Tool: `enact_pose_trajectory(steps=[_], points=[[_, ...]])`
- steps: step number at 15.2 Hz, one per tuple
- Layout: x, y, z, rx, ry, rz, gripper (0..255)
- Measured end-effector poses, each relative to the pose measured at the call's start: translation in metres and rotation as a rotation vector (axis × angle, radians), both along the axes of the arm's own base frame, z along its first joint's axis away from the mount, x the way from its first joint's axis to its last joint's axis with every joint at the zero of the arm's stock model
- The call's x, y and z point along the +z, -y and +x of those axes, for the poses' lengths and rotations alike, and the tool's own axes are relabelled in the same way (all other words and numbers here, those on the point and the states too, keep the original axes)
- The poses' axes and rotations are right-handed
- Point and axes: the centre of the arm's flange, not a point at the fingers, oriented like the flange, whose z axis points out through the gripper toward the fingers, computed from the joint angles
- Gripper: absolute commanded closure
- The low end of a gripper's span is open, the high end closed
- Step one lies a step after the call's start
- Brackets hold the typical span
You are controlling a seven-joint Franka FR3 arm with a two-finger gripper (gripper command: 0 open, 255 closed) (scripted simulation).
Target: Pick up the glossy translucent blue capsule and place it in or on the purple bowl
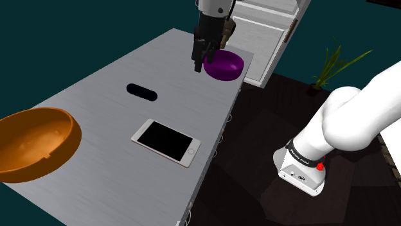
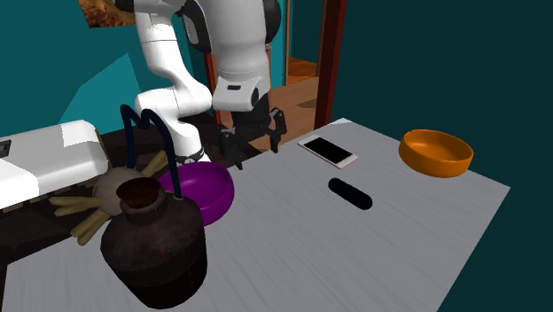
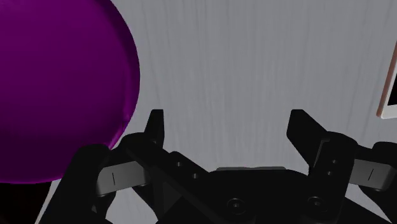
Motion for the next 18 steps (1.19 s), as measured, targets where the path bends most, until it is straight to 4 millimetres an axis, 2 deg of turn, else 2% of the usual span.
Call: enact_pose_trajectory(steps=[2, 8, 15, 18], points=[[-0.001, -0.023, 0.014, 0.018, 0.005, 0.011, 0], [-0.026, -0.083, 0.049, 0.071, 0.018, 0.042, 0], [-0.038, -0.16, 0.092, 0.134, 0.035, 0.08, 0], [-0.05, -0.177, 0.097, 0.145, 0.038, 0.087, 0]])
